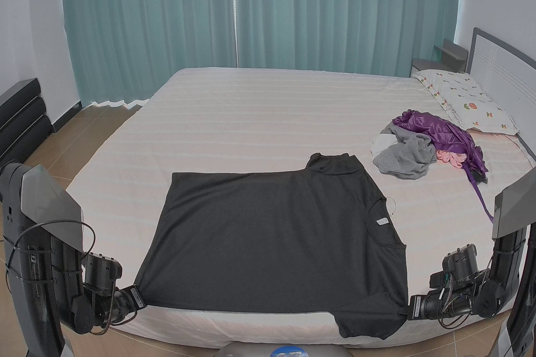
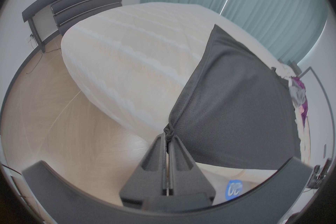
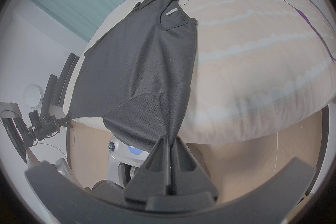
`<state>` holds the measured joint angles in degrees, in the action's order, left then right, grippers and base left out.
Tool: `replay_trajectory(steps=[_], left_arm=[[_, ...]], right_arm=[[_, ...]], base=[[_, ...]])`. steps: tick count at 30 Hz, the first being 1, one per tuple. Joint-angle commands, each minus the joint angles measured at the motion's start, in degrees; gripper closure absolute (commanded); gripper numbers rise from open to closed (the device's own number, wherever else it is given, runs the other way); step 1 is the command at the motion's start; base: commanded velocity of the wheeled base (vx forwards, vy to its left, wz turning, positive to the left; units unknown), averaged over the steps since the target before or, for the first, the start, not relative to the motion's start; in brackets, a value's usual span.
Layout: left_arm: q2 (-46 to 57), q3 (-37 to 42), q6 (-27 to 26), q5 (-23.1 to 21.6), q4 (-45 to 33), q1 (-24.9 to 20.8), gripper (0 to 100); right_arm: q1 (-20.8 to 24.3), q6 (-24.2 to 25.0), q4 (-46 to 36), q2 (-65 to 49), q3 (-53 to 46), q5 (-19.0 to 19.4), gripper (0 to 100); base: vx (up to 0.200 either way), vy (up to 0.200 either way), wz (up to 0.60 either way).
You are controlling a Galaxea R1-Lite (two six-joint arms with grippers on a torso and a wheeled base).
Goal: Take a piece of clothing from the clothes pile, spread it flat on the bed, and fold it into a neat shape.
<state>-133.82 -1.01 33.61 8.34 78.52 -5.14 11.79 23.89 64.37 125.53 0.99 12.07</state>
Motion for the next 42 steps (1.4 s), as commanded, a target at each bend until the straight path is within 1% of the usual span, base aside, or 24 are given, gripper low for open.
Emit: replay_trajectory(steps=[1,4,8,17,22,26,31,35,36,37,38,42], left_arm=[[0.1,1.0,-1.4,0.2,-2.4,0.0,100],[0.1,1.0,-1.8,0.2,-3.4,-0.1,100],[-0.3,1.0,-1.7,0.1,-3.7,-0.5,100],[-0.7,1.0,-1.1,-0.4,-0.6,-0.6,100],[-1.1,1.0,-1.0,-0.3,0.5,-0.5,100],[-0.7,1.0,-1.0,-0.3,0.6,-0.5,100],[-1.9,1.0,-1.2,-0.3,0.8,-0.4,100],[-2.3,1.0,-1.0,-0.4,2.0,-0.6,100],[-2.5,1.0,-0.9,-0.4,3.0,-0.6,100],[-2.7,1.0,-0.9,-0.5,3.4,-0.6,100],[-2.8,1.0,-0.9,-0.5,3.6,-0.7,0],[-2.5,1.0,-0.8,-1.5,4.6,-0.5,0]], right_arm=[[1.3,-0.1,-0.8,-1.8,-1.0,-0.8,100],[1.3,-0.3,-0.9,-1.1,-1.0,-1.7,100],[1.3,-0.7,-1.8,-0.7,-1.0,-1.8,100],[1.3,-1.0,1.0,2.5,-1.0,-1.7,100],[0.7,-0.1,3.9,2.1,-1.0,-1.8,100],[0.3,0.1,3.6,0.9,-1.0,-1.8,100],[0.3,-0.3,3.2,3.6,-1.0,-2.0,100],[0.3,-0.4,4.6,5.0,-1.0,-2.1,100],[0.3,-0.3,5.8,5.1,-1.0,-2.0,0],[0.3,0.2,6.6,5.0,-1.0,-2.0,0],[0.3,0.3,6.9,4.6,-1.0,-1.9,0],[0.2,2.9,7.7,1.9,-1.0,-1.4,0]], base=[[0.000,0.000,0.00],[0.000,0.000,0.00],[0.000,0.000,0.00],[0.000,0.000,0.00],[0.000,0.000,0.00],[0.000,0.000,0.00],[0.000,0.000,0.00],[0.000,0.000,0.00],[0.000,0.000,0.00],[0.000,0.000,0.00],[0.000,0.000,0.00],[0.000,0.000,0.00]])
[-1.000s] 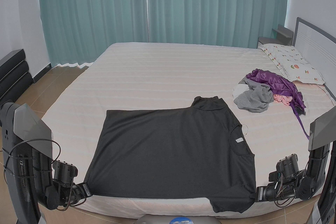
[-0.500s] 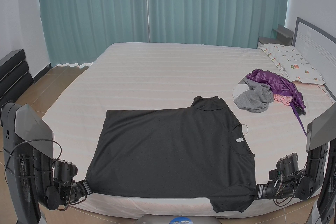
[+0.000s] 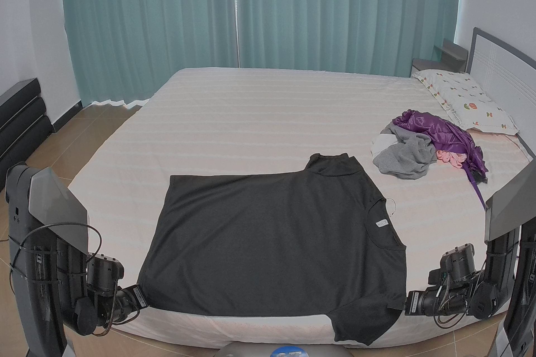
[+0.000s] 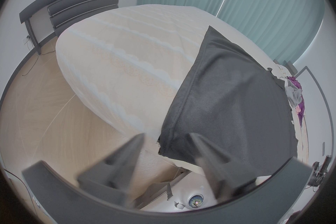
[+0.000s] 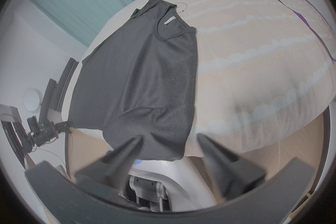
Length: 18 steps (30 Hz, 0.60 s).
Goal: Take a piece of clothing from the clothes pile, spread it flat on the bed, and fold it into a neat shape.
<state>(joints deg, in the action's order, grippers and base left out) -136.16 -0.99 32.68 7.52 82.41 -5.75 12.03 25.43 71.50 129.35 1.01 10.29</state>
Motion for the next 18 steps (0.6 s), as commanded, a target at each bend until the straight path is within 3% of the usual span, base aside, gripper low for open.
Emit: replay_trajectory(steps=[1,5,18], left_arm=[[-0.2,1.0,0.1,-0.8,0.9,0.2,0],[3.2,1.0,0.6,-2.2,2.0,1.9,0],[7.8,0.3,4.2,-2.7,4.3,2.9,0]], right_arm=[[-0.1,1.7,0.7,-2.3,-1.0,0.3,0],[-0.5,6.3,1.5,-5.5,-1.0,0.3,0],[-3.3,10.3,1.4,-6.3,-1.0,0.3,0]], base=[[0.000,0.000,0.00],[0.000,0.000,0.00],[0.000,0.000,0.00]])
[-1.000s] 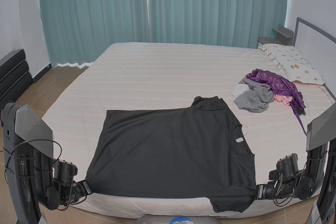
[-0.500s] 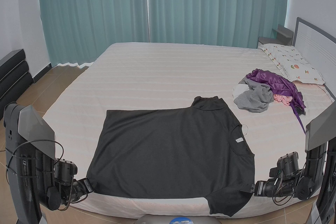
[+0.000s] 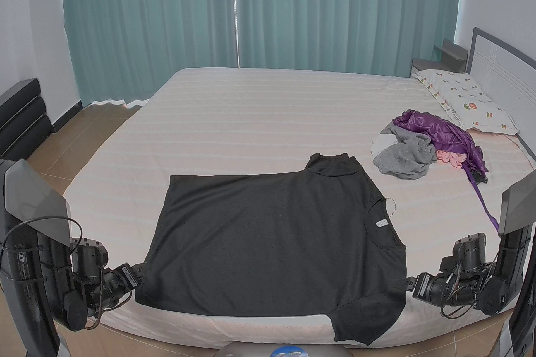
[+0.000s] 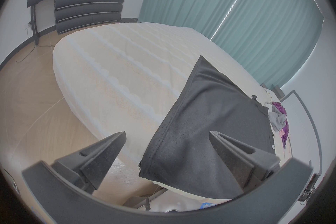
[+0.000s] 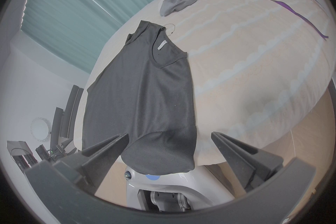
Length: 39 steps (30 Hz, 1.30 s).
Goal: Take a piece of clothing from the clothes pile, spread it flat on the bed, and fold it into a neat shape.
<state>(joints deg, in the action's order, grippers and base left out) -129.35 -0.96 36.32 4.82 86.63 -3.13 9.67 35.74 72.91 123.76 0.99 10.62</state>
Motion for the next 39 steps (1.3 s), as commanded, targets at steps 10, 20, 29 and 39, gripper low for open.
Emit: replay_trajectory(steps=[10,20,29,39], left_arm=[[1.7,0.2,1.2,-2.7,0.1,2.3,0],[1.8,0.0,2.5,-2.7,0.3,1.5,0],[2.0,-2.6,6.0,-2.8,1.0,-1.3,0],[1.9,-12.9,6.1,-5.6,0.6,-1.4,0]], right_arm=[[-1.1,0.1,0.2,-1.2,-1.0,0.0,0],[-0.5,3.1,5.6,-1.0,-1.0,-0.2,0],[0.8,4.4,10.0,0.3,-1.0,-0.5,0],[0.9,5.2,10.0,0.4,-1.0,-0.5,0]], base=[[0.000,0.200,0.00],[0.000,0.040,0.00],[0.111,0.000,0.00],[0.020,0.000,0.00]])
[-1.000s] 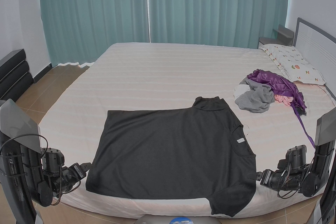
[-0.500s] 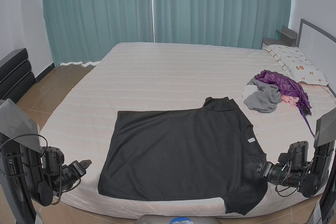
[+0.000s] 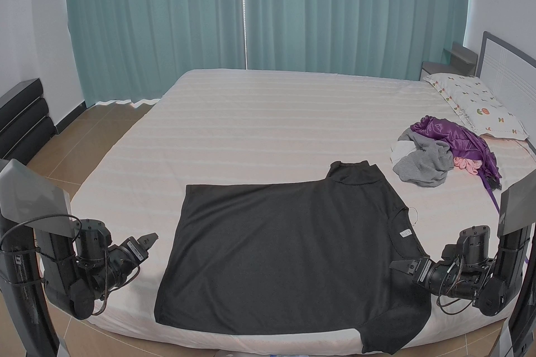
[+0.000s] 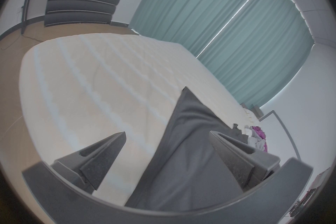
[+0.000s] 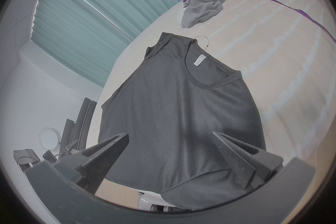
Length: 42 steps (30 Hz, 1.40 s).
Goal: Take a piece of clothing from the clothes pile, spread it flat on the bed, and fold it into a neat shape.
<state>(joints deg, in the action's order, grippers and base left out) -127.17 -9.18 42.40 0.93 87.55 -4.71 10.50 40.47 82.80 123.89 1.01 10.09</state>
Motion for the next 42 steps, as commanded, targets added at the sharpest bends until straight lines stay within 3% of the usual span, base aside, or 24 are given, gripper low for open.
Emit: replay_trajectory(steps=[1,5,10,18,22,25,30,42], left_arm=[[-0.4,-7.3,0.0,-2.9,-1.0,0.1,0],[-0.6,-14.3,-0.3,-5.1,-4.8,0.0,0],[-4.8,-33.2,-0.2,-10.0,-19.5,0.1,0],[-15.9,-58.8,-1.4,-10.1,-37.6,-0.1,0],[-20.5,-68.2,-1.4,-10.1,-41.9,-0.7,0],[-22.9,-71.4,-1.4,-10.0,-42.4,-1.1,0],[-27.6,-83.5,-1.5,-9.3,-48.5,-1.5,0],[-31.6,-89.4,-1.7,-6.9,-48.3,-1.5,0]], right_arm=[[0.1,1.2,0.3,0.5,-1.0,0.0,0],[0.1,1.8,0.3,0.5,-1.0,0.0,0],[0.0,2.1,0.3,1.4,-1.0,0.1,0],[-0.4,4.5,1.5,2.1,-1.0,0.5,0],[-0.1,4.5,1.6,3.3,-1.0,0.5,0],[-0.4,4.6,1.6,3.3,-1.0,0.5,0],[-0.9,4.7,1.9,4.7,-1.0,0.5,0],[0.1,6.5,3.0,3.9,-1.0,0.0,0]], base=[[0.000,0.000,0.00],[0.000,0.000,0.00],[0.000,0.000,0.00],[0.000,0.000,0.00],[0.000,0.000,0.00],[0.000,0.000,0.00],[0.000,0.000,0.00],[0.000,0.000,0.00]])
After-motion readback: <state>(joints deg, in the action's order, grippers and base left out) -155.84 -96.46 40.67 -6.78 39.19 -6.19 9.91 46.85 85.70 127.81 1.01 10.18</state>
